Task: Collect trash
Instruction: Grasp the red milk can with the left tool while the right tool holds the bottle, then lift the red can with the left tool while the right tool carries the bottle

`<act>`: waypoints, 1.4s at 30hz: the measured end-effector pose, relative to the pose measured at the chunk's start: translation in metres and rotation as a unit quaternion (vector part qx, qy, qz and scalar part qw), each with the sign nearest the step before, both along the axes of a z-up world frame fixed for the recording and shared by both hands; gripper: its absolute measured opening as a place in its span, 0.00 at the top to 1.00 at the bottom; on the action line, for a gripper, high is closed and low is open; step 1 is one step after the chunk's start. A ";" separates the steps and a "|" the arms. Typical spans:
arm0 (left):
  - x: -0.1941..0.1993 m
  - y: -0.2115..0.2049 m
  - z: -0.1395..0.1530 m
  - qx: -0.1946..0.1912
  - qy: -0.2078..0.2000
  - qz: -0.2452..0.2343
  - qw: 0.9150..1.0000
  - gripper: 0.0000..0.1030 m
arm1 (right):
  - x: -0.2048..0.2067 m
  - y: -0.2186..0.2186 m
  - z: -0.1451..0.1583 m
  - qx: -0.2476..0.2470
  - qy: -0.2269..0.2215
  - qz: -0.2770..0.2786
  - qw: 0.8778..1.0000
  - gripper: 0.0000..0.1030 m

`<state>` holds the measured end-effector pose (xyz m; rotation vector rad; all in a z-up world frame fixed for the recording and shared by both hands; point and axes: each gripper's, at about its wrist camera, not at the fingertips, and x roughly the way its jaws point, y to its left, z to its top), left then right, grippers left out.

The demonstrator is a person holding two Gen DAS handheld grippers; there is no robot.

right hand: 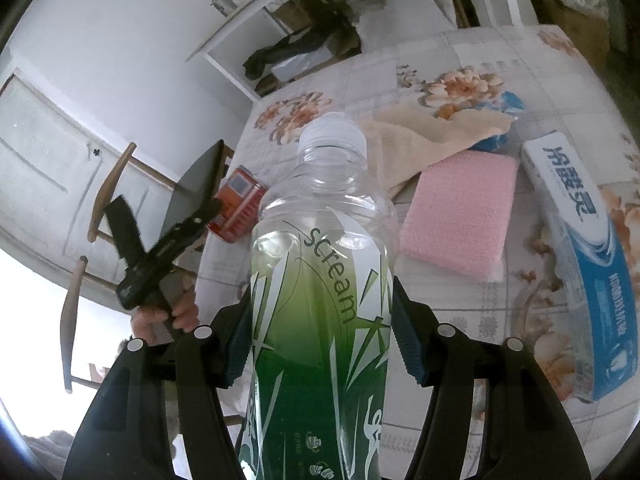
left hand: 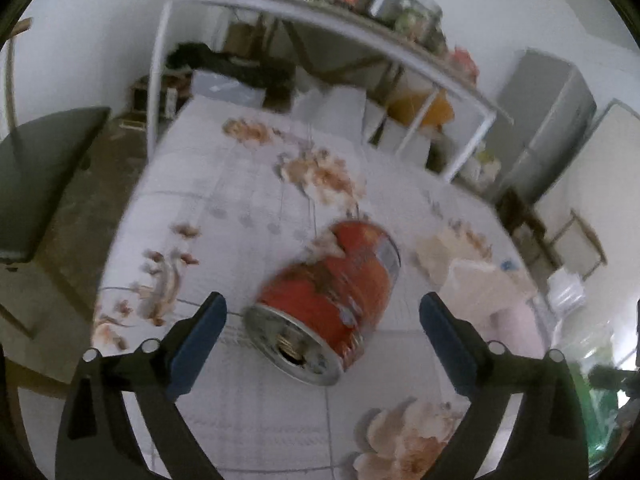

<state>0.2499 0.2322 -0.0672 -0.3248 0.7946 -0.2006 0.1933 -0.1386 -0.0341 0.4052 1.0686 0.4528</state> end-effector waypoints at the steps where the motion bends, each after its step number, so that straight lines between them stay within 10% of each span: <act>1: 0.001 -0.004 -0.004 0.015 0.003 -0.001 1.000 0.24 | 0.000 -0.001 -0.001 0.000 0.001 -0.001 1.000 0.44; 28: -0.156 -0.107 0.029 0.191 -0.087 -0.040 0.977 0.37 | -0.016 -0.012 0.008 0.005 -0.010 0.001 1.000 0.44; 42: -0.152 -0.111 0.011 0.128 -0.078 -0.054 0.987 0.33 | -0.016 -0.009 -0.007 0.009 0.015 -0.002 1.000 0.44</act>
